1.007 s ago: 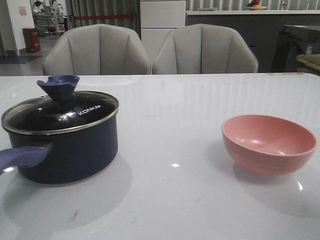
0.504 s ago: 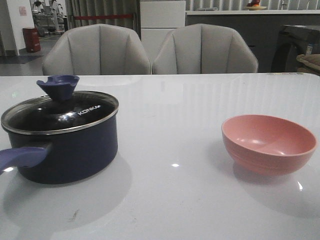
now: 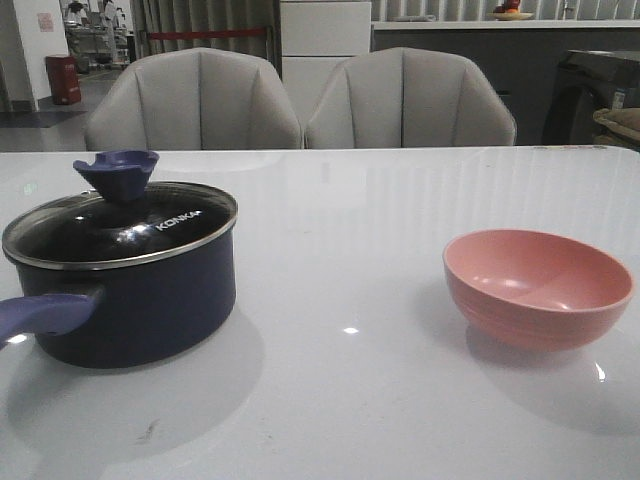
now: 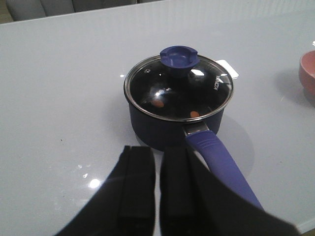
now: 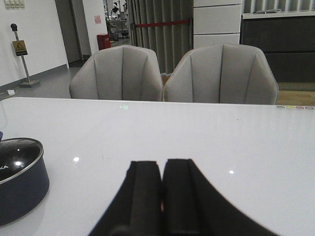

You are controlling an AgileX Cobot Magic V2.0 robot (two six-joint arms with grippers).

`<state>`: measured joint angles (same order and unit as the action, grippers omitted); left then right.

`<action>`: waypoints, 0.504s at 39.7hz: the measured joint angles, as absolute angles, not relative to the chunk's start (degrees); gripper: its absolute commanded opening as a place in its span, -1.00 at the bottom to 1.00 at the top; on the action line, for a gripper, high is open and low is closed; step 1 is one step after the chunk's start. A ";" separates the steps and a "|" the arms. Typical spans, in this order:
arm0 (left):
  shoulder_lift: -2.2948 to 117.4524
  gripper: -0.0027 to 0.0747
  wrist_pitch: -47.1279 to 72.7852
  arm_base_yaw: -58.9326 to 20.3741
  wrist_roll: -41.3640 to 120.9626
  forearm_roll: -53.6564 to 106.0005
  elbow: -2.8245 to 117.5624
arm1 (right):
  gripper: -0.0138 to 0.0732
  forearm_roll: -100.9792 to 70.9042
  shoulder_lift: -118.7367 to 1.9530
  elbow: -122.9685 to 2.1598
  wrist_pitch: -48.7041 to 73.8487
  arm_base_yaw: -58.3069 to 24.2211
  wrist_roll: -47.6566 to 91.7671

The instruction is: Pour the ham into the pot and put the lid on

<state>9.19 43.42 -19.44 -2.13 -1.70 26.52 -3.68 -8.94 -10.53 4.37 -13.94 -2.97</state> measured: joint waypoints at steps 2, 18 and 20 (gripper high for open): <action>9.19 -0.59 42.06 -19.44 -2.13 -1.70 25.80 | -0.33 -3.68 -8.94 -10.53 4.37 -13.94 -2.97; 0.80 -0.59 10.83 0.84 -2.13 -0.81 6.97 | -0.33 -3.68 -8.94 -10.53 4.37 -13.94 -2.97; -0.28 -0.59 8.04 3.41 -2.24 -0.56 4.25 | -0.33 -3.68 -8.94 -10.53 4.37 -13.94 -2.97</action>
<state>-0.28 8.04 3.41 -2.24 -0.56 4.25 -3.68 -8.94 -10.53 4.37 -13.94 -2.97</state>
